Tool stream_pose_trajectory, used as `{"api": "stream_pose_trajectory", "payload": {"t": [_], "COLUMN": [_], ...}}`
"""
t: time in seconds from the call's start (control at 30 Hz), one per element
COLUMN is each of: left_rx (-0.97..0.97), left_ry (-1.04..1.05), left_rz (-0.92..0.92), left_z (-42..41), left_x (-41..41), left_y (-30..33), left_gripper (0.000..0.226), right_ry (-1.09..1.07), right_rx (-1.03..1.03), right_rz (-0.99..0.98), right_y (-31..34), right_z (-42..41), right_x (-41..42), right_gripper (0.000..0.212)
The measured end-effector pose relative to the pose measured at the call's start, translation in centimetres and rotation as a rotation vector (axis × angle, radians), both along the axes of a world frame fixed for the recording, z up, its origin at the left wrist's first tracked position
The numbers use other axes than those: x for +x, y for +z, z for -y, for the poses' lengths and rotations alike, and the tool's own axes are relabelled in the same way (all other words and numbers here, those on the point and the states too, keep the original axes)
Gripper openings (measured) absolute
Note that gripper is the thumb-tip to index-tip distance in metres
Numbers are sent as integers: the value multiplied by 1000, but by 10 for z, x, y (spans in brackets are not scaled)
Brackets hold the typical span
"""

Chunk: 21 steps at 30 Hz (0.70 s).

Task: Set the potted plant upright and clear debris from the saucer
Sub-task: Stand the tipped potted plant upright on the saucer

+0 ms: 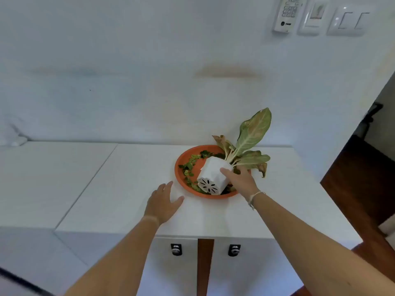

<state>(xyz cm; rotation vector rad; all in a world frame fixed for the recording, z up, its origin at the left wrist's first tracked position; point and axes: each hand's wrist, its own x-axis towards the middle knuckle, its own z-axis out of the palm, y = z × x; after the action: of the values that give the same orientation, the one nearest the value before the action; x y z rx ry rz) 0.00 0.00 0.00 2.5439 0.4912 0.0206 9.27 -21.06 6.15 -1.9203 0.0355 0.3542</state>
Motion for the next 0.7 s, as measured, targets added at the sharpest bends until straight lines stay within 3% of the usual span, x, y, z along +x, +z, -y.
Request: {"api": "stream_pose_trajectory", "payload": {"t": [0.2,0.4,0.63,0.7], "left_rx": [226,273,268,270], "left_ry": [-16,-9,-6,-7], "left_rz": [-16,-21,-21,-20], "left_z": [-9,-10,-11,-11], "left_x": [7,10,10,10], "left_y": [-27,-35,-36,-36], "left_gripper": [70,72,73,73], "right_ry": [-81,-110,-121,-125], "right_rx": [110,95,143,165], "right_rz": [-110,-204,-237,-251], "right_y": [-17,-32,-37,-32], "right_z": [-16,-23,-29,-30], "right_x": [18,37,47,44], "right_gripper": [90,127,125,114]}}
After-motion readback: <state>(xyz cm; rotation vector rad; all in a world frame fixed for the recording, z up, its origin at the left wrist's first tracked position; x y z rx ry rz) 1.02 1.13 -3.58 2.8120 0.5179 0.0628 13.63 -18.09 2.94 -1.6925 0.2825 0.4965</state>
